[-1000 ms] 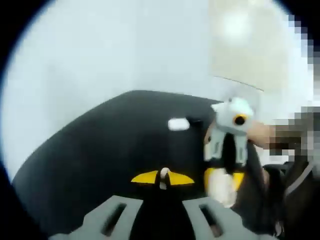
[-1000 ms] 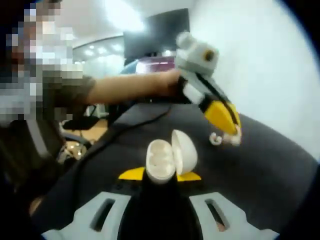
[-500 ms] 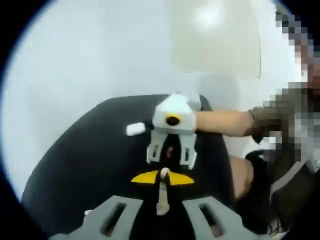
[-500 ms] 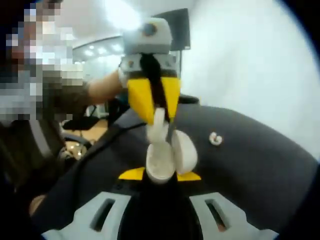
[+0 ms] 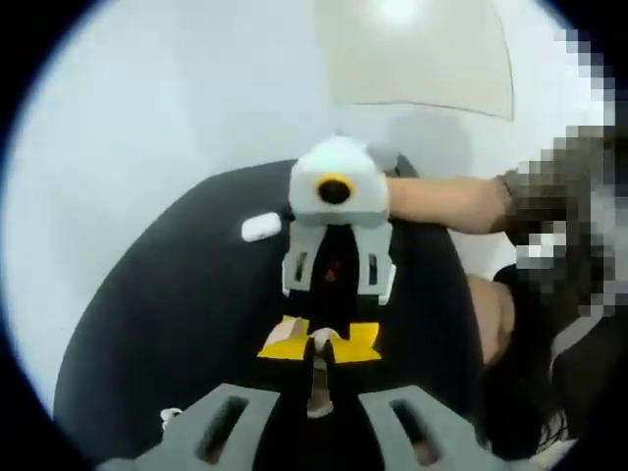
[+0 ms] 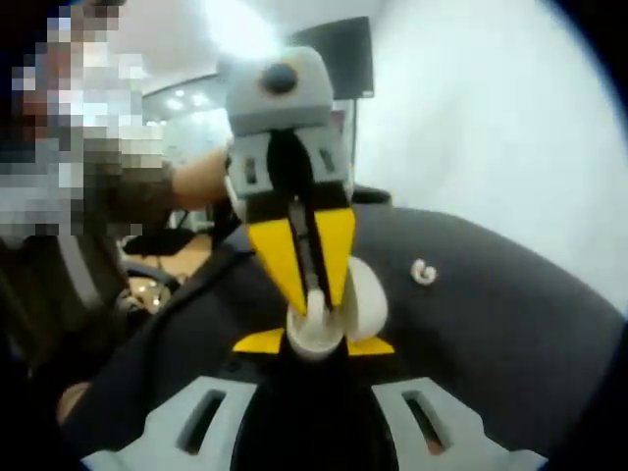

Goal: Pick up three earphones and place each one into its charging case using tactile feedback, ensure that each earphone is properly inserted and securely positioned inside the case.

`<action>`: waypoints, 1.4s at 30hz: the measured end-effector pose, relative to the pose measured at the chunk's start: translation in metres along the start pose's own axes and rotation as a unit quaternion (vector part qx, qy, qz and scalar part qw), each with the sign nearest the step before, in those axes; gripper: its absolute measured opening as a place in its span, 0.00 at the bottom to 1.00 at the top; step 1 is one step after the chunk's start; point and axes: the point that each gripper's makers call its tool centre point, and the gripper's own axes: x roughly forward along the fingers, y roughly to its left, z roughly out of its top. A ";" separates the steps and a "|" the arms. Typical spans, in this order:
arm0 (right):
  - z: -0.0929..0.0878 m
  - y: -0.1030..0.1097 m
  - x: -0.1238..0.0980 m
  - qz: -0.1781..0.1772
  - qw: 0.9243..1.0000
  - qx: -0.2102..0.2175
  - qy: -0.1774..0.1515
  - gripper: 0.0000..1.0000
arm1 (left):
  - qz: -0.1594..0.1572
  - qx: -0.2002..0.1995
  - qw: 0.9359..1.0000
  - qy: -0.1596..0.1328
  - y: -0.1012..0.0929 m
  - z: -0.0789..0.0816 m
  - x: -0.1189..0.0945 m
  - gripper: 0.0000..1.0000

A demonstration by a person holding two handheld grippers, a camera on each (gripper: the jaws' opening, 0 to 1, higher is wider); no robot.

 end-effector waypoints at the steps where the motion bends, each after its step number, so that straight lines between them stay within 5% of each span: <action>1: 0.000 0.000 0.000 0.000 1.000 0.000 0.000 0.22 | -0.003 -0.001 1.000 -0.010 -0.001 0.004 -0.002 0.07; 6: 0.000 0.000 0.000 0.000 1.000 0.000 0.000 0.22 | -0.003 -0.035 0.997 -0.075 0.006 0.026 -0.020 0.12; 11: 0.000 0.000 0.000 0.000 1.000 0.000 0.000 0.22 | 0.050 -0.057 0.991 -0.113 0.037 0.028 -0.042 0.10; 16: 0.000 0.000 0.001 0.000 1.000 0.002 0.000 0.22 | 0.130 -0.098 0.978 -0.130 0.087 0.005 -0.068 0.09; 20: 0.000 0.000 0.001 0.001 1.000 0.002 -0.001 0.22 | 0.196 -0.134 0.965 -0.110 0.126 -0.033 -0.086 0.07; 25: 0.000 0.000 0.001 0.001 1.000 0.003 -0.001 0.22 | 0.189 -0.166 0.962 -0.104 0.130 -0.060 -0.079 0.08; 32: 0.000 0.000 0.001 0.001 1.000 0.003 -0.001 0.22 | 0.170 -0.166 0.970 -0.053 0.125 -0.088 -0.047 0.19; 42: -0.001 0.000 0.000 0.002 1.000 0.003 -0.001 0.22 | 0.163 -0.178 0.969 -0.050 0.130 -0.094 -0.024 0.21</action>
